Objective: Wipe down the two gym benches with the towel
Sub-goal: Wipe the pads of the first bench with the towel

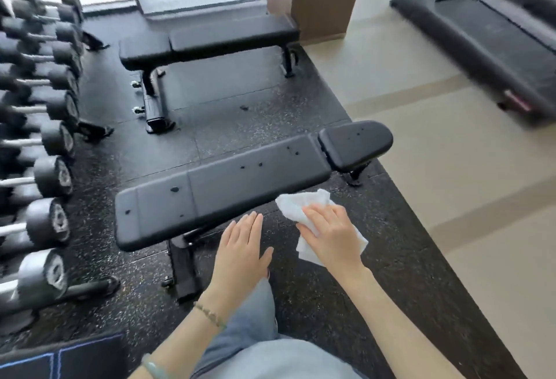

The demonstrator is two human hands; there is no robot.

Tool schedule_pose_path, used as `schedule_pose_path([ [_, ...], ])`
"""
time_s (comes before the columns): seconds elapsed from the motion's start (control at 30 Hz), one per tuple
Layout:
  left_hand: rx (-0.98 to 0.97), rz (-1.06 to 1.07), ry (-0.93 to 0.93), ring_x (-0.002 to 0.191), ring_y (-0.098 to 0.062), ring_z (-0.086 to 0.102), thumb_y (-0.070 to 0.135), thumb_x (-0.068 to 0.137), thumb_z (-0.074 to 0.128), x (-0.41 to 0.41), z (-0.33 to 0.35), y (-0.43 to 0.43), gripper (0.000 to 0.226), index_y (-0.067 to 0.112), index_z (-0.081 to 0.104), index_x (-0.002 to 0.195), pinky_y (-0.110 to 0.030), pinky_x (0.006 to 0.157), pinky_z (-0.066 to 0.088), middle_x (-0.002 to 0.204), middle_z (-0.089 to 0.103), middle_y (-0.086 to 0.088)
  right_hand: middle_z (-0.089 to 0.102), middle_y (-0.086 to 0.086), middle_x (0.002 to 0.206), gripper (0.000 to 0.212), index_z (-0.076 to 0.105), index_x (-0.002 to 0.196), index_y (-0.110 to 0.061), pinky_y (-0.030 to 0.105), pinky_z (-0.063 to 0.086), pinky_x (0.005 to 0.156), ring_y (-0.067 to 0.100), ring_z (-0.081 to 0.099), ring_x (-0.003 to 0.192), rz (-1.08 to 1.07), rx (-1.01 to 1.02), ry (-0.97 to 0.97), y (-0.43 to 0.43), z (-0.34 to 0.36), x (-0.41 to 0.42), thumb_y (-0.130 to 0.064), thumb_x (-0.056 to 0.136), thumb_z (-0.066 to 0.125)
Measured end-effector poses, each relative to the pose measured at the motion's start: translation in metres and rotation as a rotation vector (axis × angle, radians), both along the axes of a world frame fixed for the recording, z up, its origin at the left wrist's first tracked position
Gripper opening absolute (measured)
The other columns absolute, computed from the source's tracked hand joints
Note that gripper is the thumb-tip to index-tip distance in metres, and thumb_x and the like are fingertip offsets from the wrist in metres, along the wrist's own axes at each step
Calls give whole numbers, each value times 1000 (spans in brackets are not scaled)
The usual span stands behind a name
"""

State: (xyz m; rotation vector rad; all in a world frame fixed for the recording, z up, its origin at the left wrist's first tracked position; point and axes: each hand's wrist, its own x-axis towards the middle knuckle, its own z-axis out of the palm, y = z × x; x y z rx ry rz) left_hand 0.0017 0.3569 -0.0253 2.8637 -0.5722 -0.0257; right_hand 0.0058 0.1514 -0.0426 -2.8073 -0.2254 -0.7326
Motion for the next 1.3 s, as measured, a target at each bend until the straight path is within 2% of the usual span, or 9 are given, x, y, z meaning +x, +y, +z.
schedule_pose_path([
  [0.17,-1,-144,-49,121,-28,54,42,85,42,46,-8,-59,61,2,53,129,-39,106,27,130,56,-13,67,0,102,31,68,105,-15,32,45,86,25,57,94,-94,59,86,-62,-18,21,-39,94,51],
  [0.3,-33,-199,-80,122,-27,53,38,81,69,93,-18,-122,64,3,51,131,-41,108,34,132,56,-12,67,-1,107,33,67,107,-16,32,43,89,27,58,99,-156,46,107,-126,-35,55,-40,96,49],
  [0.37,-27,-212,-91,122,-26,53,39,83,66,121,-22,-155,61,3,52,130,-43,105,38,131,56,-12,67,-1,105,32,68,105,-15,29,42,87,24,54,96,-197,55,80,-154,-29,78,-39,93,52],
  [0.43,-14,-204,-71,121,-26,53,42,84,54,150,-23,-187,60,3,52,130,-43,104,41,130,57,-12,67,0,103,33,70,105,-14,26,40,87,20,49,95,-229,80,78,-182,-25,99,-39,90,53],
  [0.57,-16,-199,-40,120,-27,54,45,86,40,196,-18,-247,62,2,53,129,-44,102,42,129,58,-12,67,-2,106,35,69,108,-16,27,41,89,23,54,97,-256,69,148,-242,-27,135,-41,91,52],
  [0.7,-44,-195,-69,122,-29,53,37,83,66,234,-22,-292,61,1,52,130,-46,103,40,131,56,-14,67,0,106,34,68,108,-15,27,41,89,24,56,95,-237,67,180,-283,-31,168,-41,92,52],
  [0.8,-33,-190,-57,123,-28,52,35,82,68,252,-27,-315,61,1,51,131,-44,104,39,132,55,-14,67,1,104,33,69,107,-14,28,43,87,22,52,94,-232,114,150,-302,-27,188,-38,89,56],
  [1.03,9,-79,-2,122,-30,52,33,79,71,270,-42,-355,64,0,51,130,-45,104,39,131,55,-16,67,4,105,37,69,108,-12,31,43,88,20,47,95,-132,172,230,-349,-43,223,-40,88,54],
  [1.3,38,242,78,128,-31,45,32,86,61,274,-86,-401,61,-1,45,135,-46,108,34,138,48,-18,67,6,107,38,69,108,-10,29,39,91,23,45,98,72,216,342,-420,-89,274,-39,88,54],
])
